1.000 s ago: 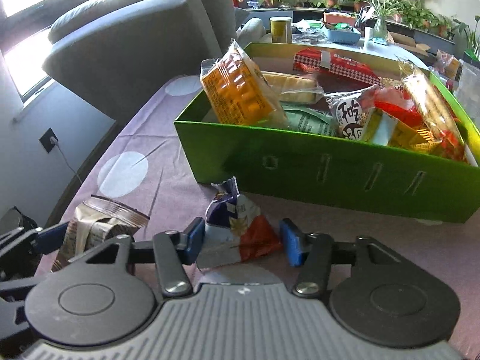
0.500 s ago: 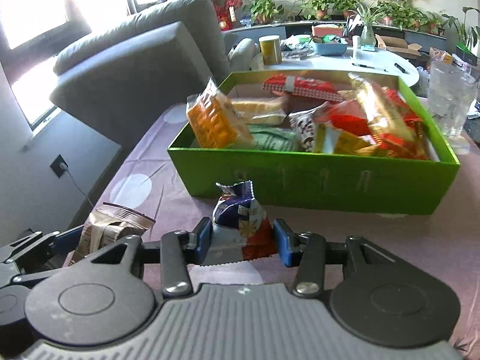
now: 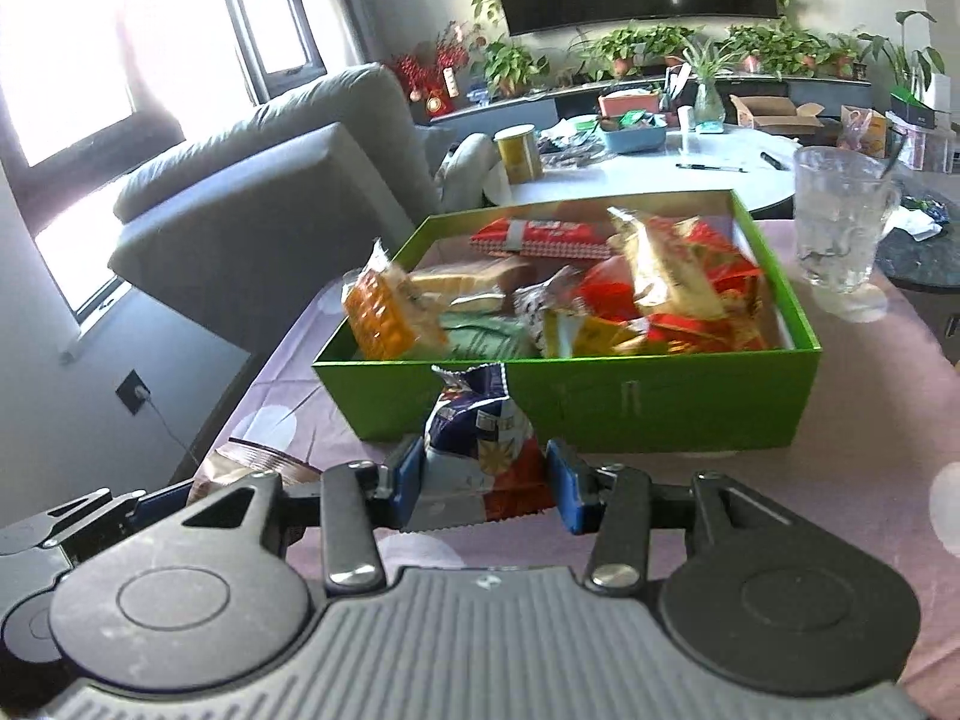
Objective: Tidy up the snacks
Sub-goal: 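Carry the paper-wrapped snack with left and blue-and-white bag with right into the box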
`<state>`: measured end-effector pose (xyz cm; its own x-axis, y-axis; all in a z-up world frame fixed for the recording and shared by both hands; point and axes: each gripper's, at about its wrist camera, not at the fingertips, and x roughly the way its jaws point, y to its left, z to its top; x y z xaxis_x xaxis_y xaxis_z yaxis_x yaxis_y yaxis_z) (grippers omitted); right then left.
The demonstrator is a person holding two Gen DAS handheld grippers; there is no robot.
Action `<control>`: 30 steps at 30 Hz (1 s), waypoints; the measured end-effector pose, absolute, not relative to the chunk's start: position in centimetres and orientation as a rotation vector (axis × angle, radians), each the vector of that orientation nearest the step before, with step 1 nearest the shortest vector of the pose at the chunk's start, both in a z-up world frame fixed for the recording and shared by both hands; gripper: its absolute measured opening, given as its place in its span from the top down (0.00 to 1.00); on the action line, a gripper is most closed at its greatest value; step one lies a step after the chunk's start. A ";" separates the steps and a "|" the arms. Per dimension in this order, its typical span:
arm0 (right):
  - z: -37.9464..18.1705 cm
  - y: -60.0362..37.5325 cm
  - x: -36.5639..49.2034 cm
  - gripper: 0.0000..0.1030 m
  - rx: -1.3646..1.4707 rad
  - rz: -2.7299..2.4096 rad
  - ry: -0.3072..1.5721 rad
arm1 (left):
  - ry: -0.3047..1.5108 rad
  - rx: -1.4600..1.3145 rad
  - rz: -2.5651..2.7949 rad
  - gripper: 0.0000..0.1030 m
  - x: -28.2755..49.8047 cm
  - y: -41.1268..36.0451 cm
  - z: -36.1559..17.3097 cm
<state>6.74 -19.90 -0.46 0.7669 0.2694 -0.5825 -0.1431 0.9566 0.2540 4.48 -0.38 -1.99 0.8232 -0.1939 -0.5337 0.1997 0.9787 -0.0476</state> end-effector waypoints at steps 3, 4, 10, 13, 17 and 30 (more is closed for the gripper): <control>-0.2 -20.9 6.6 0.47 0.217 0.223 0.647 | 0.563 0.022 -0.222 0.45 4.4 -1.4 -1.6; -0.2 -21.2 6.5 0.47 0.223 0.222 0.641 | 0.561 0.027 -0.225 0.45 4.4 -1.7 -1.5; 0.4 -23.2 6.4 0.47 0.254 0.218 0.616 | 0.539 0.058 -0.250 0.45 4.6 -3.4 -0.4; 0.7 -24.3 6.4 0.47 0.268 0.210 0.600 | 0.522 0.069 -0.258 0.45 4.8 -4.0 0.3; 1.1 -25.6 6.7 0.47 0.286 0.191 0.585 | 0.512 0.071 -0.265 0.45 5.2 -4.7 1.0; 3.0 -28.0 8.5 0.47 0.319 0.161 0.544 | 0.481 0.077 -0.295 0.45 9.8 -7.4 3.4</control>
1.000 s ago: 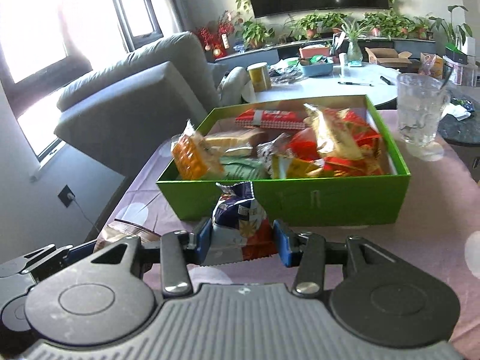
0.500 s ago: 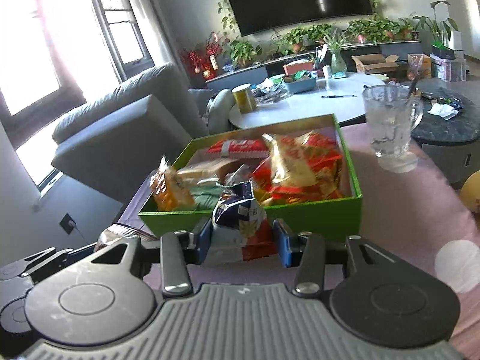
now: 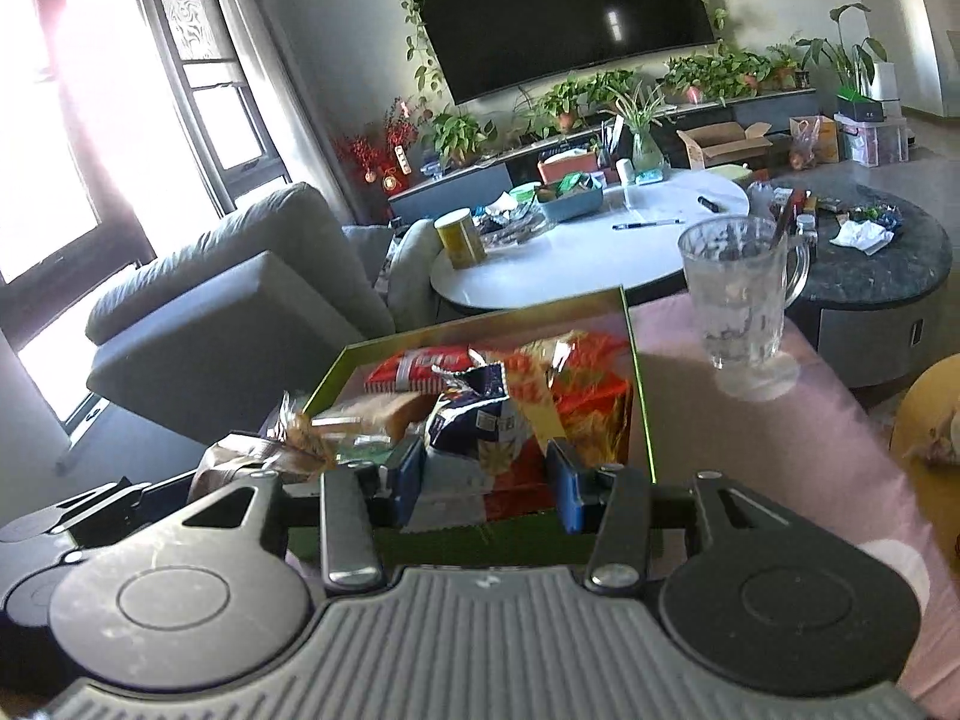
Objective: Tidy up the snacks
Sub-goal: 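Carry the paper-wrapped snack with left and blue-and-white bag with right into the box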
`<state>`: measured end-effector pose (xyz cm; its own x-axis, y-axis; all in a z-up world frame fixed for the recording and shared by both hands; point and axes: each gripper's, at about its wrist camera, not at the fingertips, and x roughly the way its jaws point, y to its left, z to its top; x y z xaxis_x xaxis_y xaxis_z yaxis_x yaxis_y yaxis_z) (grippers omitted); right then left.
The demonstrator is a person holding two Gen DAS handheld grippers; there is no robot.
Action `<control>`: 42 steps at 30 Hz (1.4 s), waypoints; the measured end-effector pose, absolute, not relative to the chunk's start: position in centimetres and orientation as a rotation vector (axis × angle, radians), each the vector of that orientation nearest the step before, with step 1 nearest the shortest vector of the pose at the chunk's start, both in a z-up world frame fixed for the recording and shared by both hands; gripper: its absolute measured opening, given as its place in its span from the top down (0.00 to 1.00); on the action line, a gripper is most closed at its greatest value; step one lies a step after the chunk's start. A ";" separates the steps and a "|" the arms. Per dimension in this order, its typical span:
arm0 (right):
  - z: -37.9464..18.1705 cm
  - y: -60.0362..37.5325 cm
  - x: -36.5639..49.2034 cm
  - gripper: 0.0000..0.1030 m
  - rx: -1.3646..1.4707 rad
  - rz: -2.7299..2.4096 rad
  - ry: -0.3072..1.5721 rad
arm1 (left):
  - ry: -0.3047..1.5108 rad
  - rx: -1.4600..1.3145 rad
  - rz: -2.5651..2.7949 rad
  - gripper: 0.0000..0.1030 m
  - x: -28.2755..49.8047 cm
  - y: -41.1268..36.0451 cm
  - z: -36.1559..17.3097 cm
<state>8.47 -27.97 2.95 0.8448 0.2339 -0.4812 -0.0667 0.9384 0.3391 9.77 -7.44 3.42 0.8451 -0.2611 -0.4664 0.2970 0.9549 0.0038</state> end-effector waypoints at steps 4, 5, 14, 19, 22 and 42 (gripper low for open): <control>3.7 -28.2 9.3 0.47 0.319 0.159 0.533 | 0.472 0.092 -0.292 0.45 11.3 -8.1 4.2; 3.8 -28.2 9.5 0.47 0.316 0.157 0.530 | 0.470 0.095 -0.291 0.45 11.7 -8.3 4.3; 4.4 -28.4 12.2 0.47 0.312 0.157 0.536 | 0.501 0.102 -0.290 0.45 14.8 -9.1 3.9; 4.7 -28.5 13.7 0.47 0.289 0.143 0.539 | 0.525 0.101 -0.291 0.45 16.1 -9.4 3.3; 4.9 -28.7 14.5 0.47 0.284 0.137 0.540 | 0.541 0.100 -0.293 0.45 16.7 -9.7 2.9; 4.4 -28.8 16.6 0.46 0.287 0.117 0.580 | 0.553 0.162 -0.274 0.19 16.9 -10.7 1.1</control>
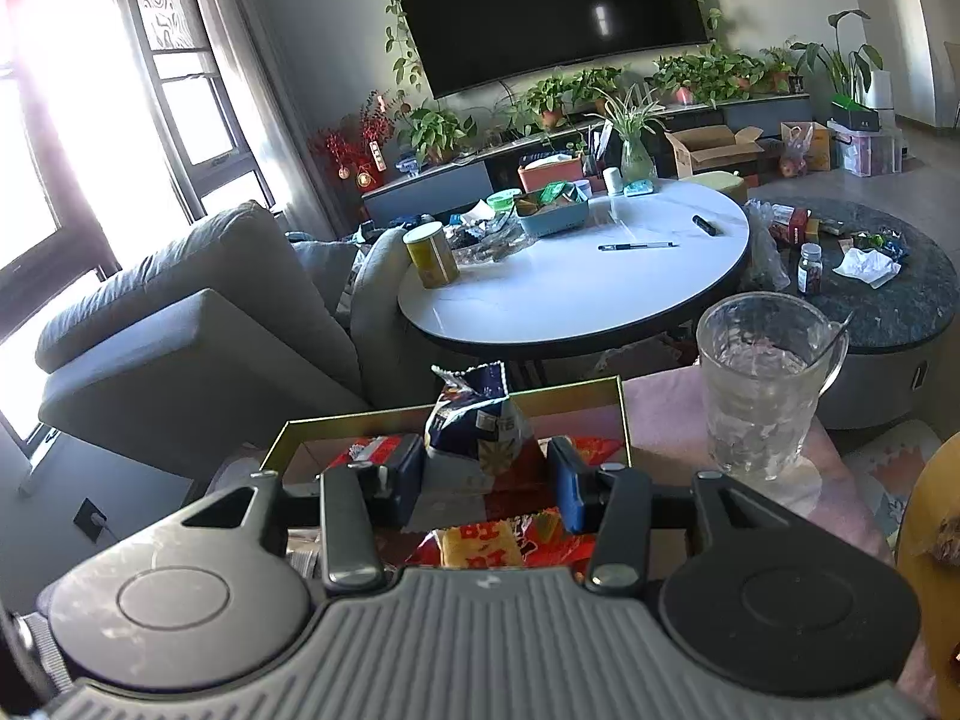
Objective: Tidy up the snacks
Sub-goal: 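Carry the paper-wrapped snack with left and blue-and-white bag with right into the box, then open the left gripper in the box while the right gripper releases and withdraws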
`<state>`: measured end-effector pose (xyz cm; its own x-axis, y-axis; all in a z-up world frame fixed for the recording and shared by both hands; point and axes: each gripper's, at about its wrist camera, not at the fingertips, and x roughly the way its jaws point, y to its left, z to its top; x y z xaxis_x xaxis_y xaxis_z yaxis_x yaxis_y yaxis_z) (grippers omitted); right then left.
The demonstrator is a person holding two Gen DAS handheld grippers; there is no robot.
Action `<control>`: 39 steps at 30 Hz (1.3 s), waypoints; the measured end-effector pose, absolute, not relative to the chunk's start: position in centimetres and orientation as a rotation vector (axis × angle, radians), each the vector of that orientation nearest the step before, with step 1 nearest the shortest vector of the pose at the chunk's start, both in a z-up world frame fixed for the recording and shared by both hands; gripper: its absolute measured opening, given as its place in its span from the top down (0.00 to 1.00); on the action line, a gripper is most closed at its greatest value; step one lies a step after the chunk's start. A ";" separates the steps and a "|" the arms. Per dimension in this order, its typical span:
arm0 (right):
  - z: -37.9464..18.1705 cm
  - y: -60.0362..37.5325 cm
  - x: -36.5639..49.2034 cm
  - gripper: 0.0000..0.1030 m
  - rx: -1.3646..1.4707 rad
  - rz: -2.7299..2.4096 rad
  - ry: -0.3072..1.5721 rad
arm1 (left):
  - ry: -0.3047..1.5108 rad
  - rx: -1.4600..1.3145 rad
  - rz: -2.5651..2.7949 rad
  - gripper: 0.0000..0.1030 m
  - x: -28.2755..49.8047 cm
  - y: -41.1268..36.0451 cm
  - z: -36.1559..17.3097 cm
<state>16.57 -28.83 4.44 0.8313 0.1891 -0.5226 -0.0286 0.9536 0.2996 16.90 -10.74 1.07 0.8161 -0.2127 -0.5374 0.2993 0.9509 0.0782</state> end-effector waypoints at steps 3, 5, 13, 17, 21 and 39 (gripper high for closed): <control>4.4 -28.6 16.8 0.46 0.286 0.116 0.588 | 0.542 0.165 -0.271 0.16 16.1 -10.5 1.2; 4.3 -28.4 16.9 0.46 0.282 0.115 0.593 | 0.538 0.168 -0.273 0.16 15.8 -10.4 1.2; 4.0 -27.8 18.8 0.46 0.266 0.091 0.614 | 0.546 0.164 -0.284 0.16 15.4 -10.7 1.0; 3.8 -27.4 19.8 0.46 0.248 0.069 0.624 | 0.546 0.161 -0.289 0.16 15.2 -10.7 1.0; 3.6 -27.2 20.0 0.46 0.237 0.063 0.629 | 0.552 0.157 -0.286 0.16 15.2 -10.7 1.0; 4.8 -28.8 14.1 0.39 0.261 0.057 0.569 | 0.512 0.110 -0.239 0.01 12.8 -9.1 2.9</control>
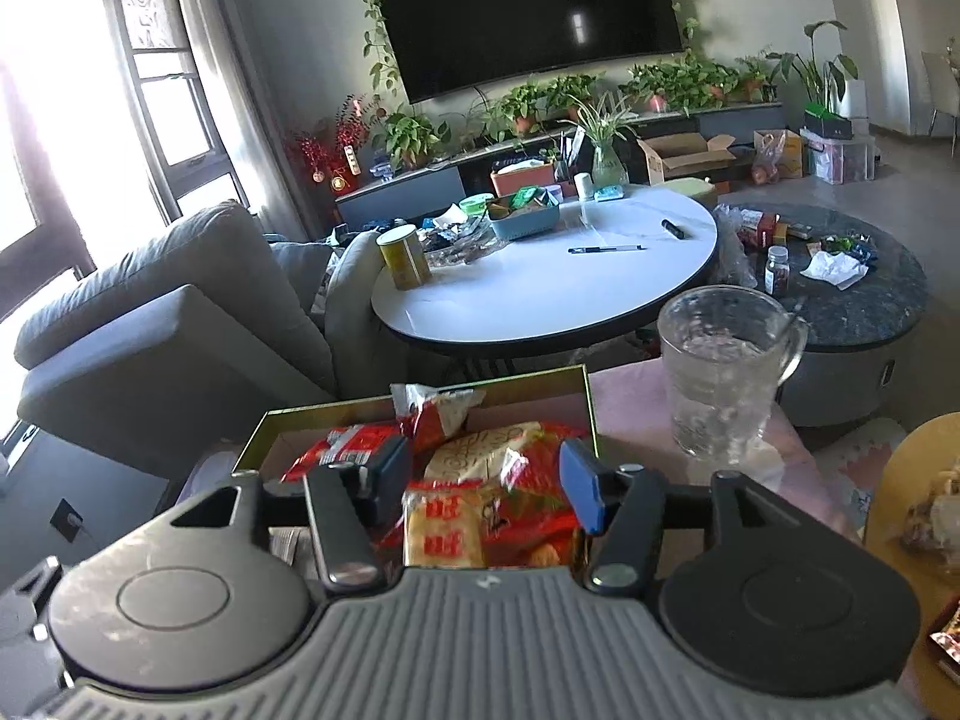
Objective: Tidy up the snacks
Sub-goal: 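Open the left gripper in the box while the right gripper releases and withdraws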
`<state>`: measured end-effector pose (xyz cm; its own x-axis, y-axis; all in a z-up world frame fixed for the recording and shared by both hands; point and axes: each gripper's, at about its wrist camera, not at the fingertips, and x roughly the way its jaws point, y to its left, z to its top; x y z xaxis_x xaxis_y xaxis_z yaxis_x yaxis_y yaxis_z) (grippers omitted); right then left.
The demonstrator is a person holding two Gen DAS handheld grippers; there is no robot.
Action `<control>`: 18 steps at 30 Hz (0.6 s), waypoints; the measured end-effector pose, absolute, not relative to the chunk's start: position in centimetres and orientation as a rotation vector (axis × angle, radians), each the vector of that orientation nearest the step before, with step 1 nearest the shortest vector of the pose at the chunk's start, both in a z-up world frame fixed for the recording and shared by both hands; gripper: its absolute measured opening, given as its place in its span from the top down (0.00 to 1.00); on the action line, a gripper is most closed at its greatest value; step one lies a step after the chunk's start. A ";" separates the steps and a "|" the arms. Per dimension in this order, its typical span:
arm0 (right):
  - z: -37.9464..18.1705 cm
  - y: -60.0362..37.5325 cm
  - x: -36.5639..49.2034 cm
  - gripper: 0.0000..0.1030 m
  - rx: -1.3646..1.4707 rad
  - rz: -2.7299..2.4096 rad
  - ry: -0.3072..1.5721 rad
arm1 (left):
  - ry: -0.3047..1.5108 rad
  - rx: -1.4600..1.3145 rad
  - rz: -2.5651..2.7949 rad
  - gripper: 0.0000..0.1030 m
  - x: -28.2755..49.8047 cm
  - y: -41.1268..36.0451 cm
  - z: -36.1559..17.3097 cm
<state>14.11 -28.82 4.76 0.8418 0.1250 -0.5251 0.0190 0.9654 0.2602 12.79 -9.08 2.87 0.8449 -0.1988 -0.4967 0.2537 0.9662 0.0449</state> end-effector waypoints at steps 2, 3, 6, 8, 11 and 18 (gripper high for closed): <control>4.9 -28.7 13.1 0.39 0.257 0.061 0.562 | 0.505 0.102 -0.230 0.01 12.3 -8.7 3.3; 5.0 -28.7 12.5 0.39 0.258 0.063 0.557 | 0.497 0.098 -0.220 0.00 11.9 -8.4 3.6; 5.4 -28.5 10.6 0.38 0.256 0.071 0.539 | 0.460 0.094 -0.162 0.00 10.6 -7.7 4.2; 5.7 -28.0 9.2 0.38 0.231 0.068 0.523 | 0.437 0.102 -0.136 0.00 9.6 -7.2 4.4; 5.8 -27.1 6.9 0.38 0.175 0.051 0.499 | 0.428 0.109 -0.110 0.00 8.2 -6.6 4.6; 5.3 -26.1 3.2 0.38 0.154 0.053 0.489 | 0.412 0.125 -0.066 0.00 4.8 -5.7 4.3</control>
<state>3.16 -26.14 5.33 0.8817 0.0879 -0.4636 -0.0142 0.9870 0.1602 4.84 -5.67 4.29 0.9143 -0.0382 -0.4032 0.0887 0.9903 0.1073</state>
